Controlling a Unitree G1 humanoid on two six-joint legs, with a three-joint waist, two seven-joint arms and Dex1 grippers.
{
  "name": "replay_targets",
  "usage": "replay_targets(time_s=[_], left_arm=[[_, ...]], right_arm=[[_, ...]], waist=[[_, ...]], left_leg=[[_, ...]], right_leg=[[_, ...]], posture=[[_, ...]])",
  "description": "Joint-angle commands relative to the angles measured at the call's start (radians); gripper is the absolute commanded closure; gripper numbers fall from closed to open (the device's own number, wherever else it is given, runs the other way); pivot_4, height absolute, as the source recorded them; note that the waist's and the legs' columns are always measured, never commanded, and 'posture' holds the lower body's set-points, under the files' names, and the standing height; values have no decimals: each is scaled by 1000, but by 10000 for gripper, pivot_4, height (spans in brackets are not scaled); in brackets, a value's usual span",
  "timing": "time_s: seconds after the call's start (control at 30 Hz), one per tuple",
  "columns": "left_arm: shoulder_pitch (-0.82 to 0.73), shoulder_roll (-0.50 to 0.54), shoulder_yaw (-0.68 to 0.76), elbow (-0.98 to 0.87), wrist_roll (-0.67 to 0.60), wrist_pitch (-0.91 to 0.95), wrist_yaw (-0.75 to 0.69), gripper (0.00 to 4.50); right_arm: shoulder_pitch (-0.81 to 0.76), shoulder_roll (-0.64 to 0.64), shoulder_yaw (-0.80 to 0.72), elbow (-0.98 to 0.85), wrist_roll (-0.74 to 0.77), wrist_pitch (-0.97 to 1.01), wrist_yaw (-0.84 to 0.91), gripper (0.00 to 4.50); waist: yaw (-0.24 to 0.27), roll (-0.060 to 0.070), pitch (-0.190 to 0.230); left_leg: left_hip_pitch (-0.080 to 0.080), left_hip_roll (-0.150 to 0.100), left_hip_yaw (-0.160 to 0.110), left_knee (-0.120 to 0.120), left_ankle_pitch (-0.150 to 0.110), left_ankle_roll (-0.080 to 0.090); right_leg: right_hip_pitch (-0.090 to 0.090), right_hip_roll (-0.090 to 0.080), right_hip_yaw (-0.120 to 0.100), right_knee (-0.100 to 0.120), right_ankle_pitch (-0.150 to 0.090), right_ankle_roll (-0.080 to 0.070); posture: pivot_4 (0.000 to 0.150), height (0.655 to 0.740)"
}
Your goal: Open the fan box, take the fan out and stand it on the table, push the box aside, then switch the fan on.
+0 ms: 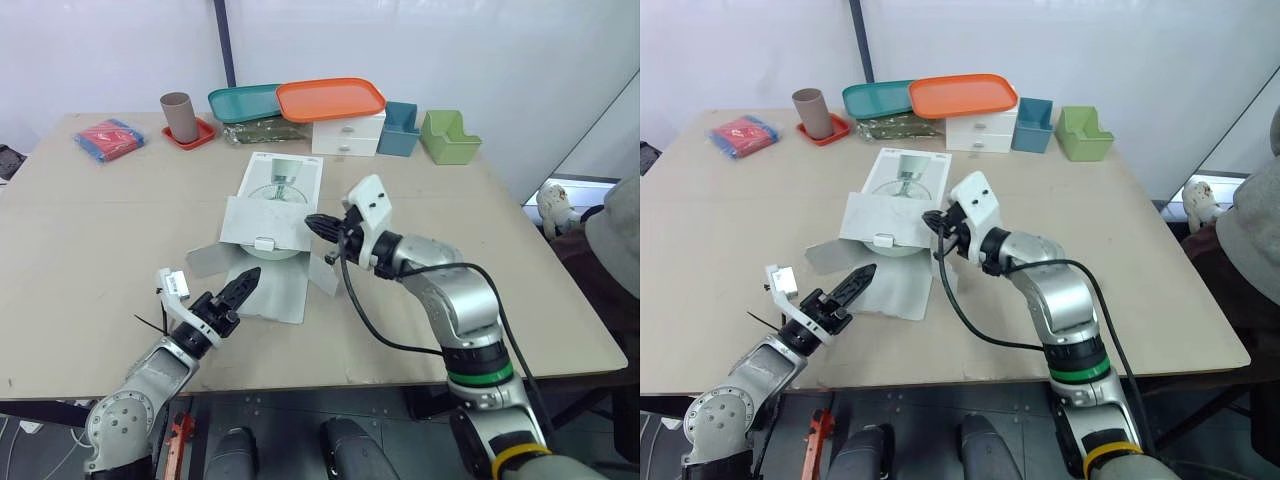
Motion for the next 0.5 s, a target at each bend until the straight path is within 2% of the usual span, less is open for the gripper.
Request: replay_targets(time_s=[0.03, 0.5], left_arm=[[-6, 7, 1, -14, -22, -22, 3, 16766], [-41, 13, 8, 48, -37, -42, 1, 16766]], right_arm=[[63, 4, -21, -130, 34, 28, -45, 45000], [140, -11, -53, -234, 104, 46, -104, 45000]], waist=[[-1, 0, 0], [0, 0, 0]], left_leg=[[0, 0, 0, 0, 0, 0], [-1, 0, 0, -1, 0, 0]], right_leg=[[0, 0, 0, 0, 0, 0], [0, 0, 0, -4, 0, 0]], posture=[[1500, 7400], [1500, 7400]])
